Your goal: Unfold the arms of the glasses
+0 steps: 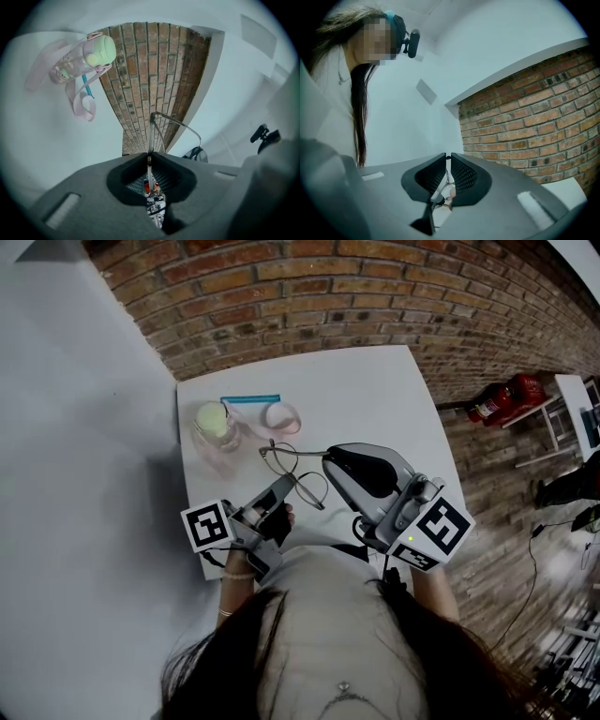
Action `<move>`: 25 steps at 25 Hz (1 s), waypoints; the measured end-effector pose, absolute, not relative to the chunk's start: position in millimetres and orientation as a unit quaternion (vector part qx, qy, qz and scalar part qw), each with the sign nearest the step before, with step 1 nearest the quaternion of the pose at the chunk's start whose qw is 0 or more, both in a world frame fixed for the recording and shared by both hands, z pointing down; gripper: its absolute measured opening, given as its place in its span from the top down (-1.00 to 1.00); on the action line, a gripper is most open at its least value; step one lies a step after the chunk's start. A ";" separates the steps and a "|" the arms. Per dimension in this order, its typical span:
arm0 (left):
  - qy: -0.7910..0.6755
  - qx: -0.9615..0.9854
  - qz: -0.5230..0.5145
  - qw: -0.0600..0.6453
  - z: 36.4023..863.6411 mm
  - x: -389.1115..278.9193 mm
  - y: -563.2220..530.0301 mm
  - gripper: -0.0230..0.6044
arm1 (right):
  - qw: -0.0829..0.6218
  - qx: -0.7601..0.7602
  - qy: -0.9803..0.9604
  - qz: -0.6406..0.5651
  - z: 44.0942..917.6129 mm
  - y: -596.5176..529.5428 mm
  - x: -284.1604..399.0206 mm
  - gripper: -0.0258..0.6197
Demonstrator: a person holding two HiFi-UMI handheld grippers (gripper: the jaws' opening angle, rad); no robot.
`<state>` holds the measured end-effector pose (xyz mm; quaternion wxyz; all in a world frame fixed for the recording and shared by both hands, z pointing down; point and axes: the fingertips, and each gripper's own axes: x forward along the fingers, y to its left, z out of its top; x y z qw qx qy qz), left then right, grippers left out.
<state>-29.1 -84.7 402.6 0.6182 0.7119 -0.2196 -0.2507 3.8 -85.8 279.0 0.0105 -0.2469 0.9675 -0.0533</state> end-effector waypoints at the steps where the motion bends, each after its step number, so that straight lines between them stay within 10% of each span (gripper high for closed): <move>1: -0.220 0.712 -0.249 0.619 403.6 -29.1 -84.4 0.85 | 0.010 -0.248 0.967 -0.054 279.5 -86.5 3.6 0.80; 25: -0.203 0.728 -0.190 0.627 412.7 -9.3 -72.1 0.85 | 0.027 -0.272 0.960 -0.054 271.2 -97.3 12.8 0.80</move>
